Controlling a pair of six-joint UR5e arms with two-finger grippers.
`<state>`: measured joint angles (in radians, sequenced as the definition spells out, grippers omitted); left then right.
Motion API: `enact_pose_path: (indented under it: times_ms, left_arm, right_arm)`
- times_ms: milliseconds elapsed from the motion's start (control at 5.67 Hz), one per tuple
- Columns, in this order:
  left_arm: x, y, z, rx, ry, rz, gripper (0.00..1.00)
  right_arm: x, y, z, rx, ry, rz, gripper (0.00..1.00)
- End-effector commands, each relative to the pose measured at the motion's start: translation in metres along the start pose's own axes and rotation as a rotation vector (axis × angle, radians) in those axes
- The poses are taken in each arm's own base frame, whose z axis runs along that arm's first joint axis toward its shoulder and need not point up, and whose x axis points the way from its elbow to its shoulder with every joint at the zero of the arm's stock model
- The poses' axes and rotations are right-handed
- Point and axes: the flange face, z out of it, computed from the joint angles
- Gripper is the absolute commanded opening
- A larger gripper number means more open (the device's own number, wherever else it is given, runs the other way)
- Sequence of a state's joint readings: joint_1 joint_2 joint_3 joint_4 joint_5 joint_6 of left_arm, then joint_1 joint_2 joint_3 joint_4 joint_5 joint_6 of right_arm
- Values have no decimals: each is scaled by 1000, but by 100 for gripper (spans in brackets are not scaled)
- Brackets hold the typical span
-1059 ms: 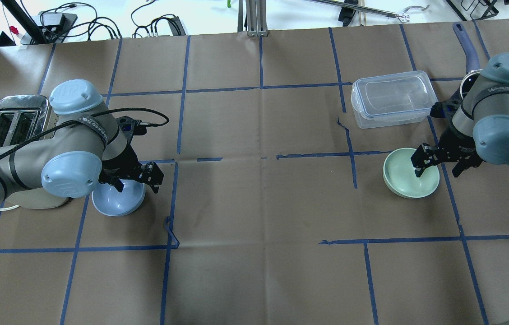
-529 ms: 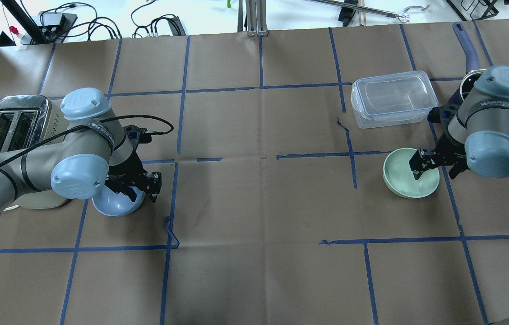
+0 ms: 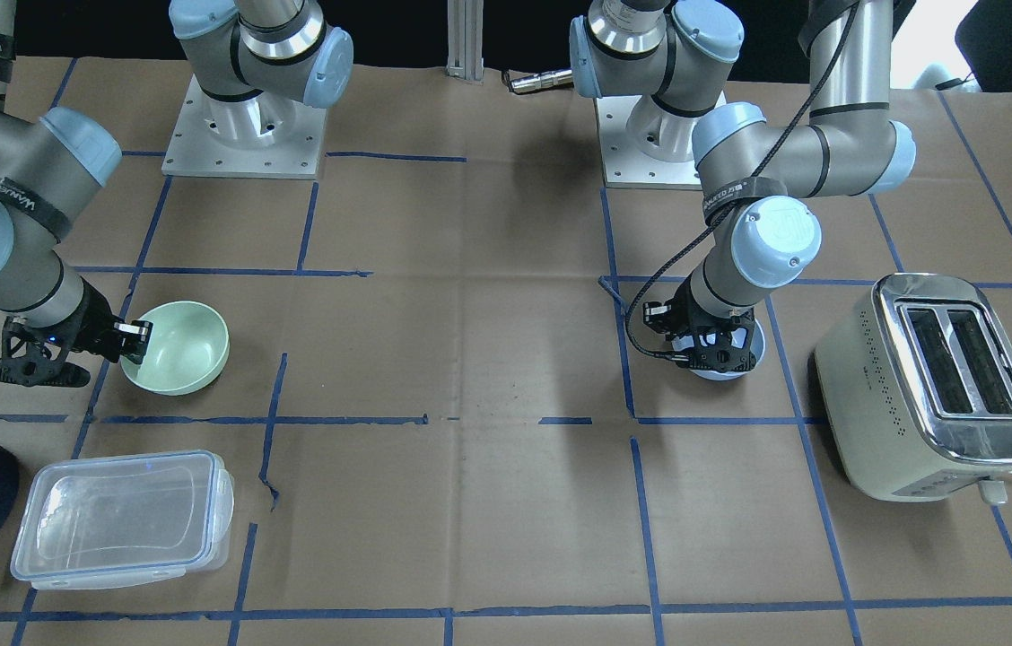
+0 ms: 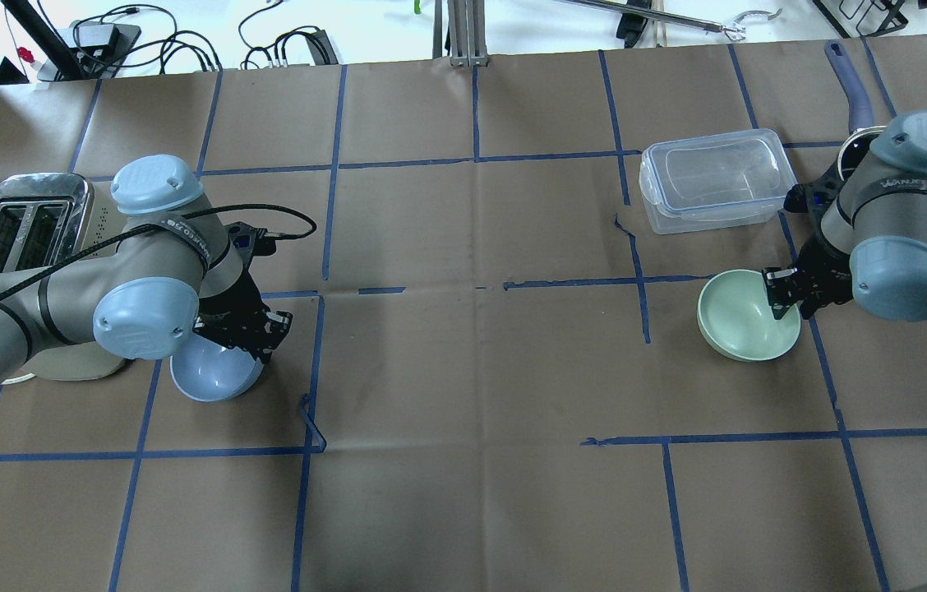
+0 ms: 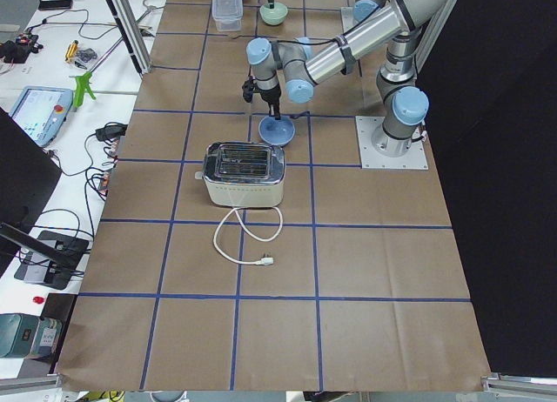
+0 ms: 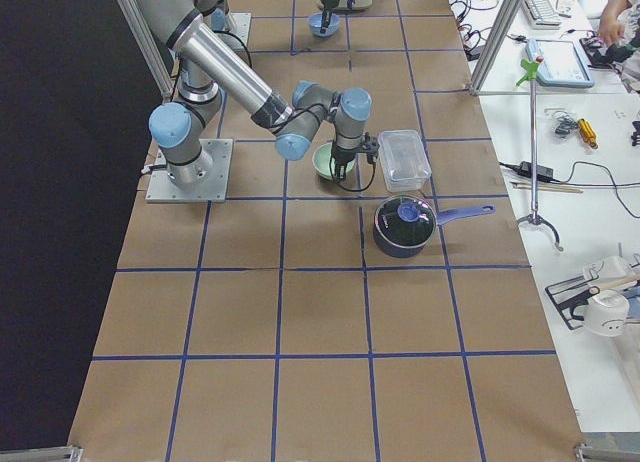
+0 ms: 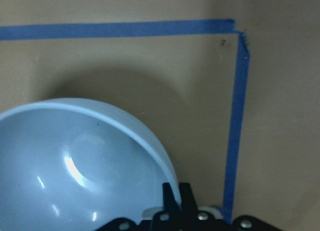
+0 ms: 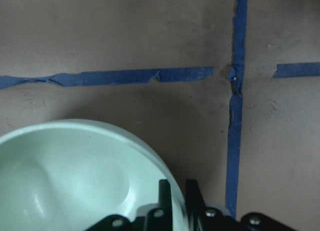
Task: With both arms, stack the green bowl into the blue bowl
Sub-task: 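Carry blue bowl to table center with left gripper while right lifts green bowl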
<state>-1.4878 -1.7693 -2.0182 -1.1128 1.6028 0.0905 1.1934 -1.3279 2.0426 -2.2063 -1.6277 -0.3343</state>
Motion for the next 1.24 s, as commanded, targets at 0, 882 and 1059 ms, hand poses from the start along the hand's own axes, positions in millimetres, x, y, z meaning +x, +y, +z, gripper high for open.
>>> enact_pose_path:
  times_ms: [0,882,1059]
  left_arm:
    - [74,-18,-57,33,-3,-1,0]
    - [291,-61,-79,210,76,-129,0]
    - [305,-55,-69,210,76,-129,1]
  right_arm:
    - [5,-14,-23,39,12,5,5]
    - [-25,-21,-164,10,-76,-51,5]
    - [-33,-11,-180,21,-123,-50,5]
